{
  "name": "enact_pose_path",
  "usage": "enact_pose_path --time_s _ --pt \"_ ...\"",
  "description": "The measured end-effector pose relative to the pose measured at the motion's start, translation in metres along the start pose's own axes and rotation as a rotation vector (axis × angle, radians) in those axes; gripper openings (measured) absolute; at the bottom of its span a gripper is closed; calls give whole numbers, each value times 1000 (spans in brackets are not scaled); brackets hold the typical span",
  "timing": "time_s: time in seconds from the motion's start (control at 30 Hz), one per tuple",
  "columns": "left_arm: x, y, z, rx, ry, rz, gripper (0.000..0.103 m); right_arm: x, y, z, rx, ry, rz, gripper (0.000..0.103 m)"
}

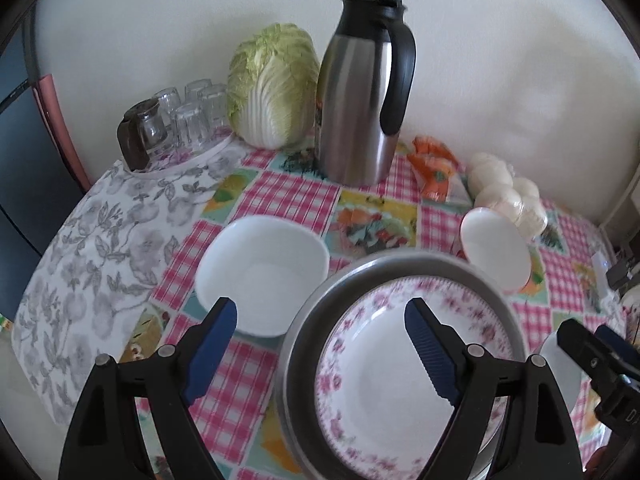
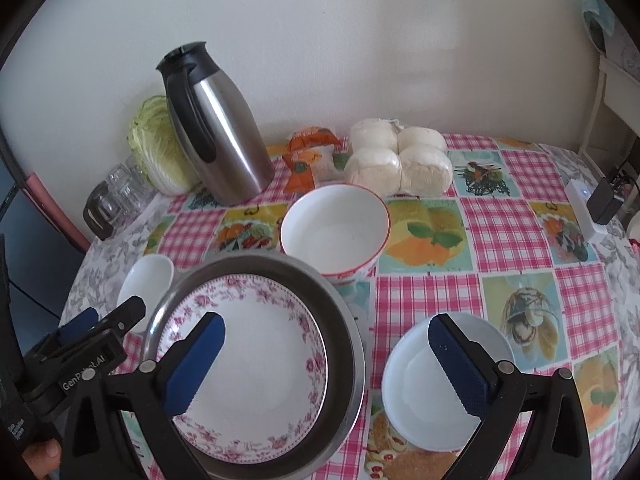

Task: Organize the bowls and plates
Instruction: 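Move both grippers up and over to the red-rimmed white bowl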

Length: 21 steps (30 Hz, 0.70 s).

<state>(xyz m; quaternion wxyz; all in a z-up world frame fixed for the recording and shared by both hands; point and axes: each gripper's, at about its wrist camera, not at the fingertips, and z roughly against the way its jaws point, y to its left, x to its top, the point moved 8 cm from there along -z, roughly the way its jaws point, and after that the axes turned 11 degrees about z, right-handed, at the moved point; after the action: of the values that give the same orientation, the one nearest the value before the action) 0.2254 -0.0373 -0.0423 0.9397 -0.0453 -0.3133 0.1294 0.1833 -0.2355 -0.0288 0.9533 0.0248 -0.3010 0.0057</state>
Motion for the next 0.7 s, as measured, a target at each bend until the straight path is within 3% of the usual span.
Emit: enact_pose_path --time_s 0.07,0.27,0.7 --pt "4 -3 1 -2 -22 2 103 3 -3 -3 -4 -2 -8 103" --pt "13 -14 -3 -43 -31 8 103 13 -14 -8 -18 -35 -40 103" --pt "29 -44 -20 -38 -54 -85 103 23 -40 -33 -35 -26 -70 103"
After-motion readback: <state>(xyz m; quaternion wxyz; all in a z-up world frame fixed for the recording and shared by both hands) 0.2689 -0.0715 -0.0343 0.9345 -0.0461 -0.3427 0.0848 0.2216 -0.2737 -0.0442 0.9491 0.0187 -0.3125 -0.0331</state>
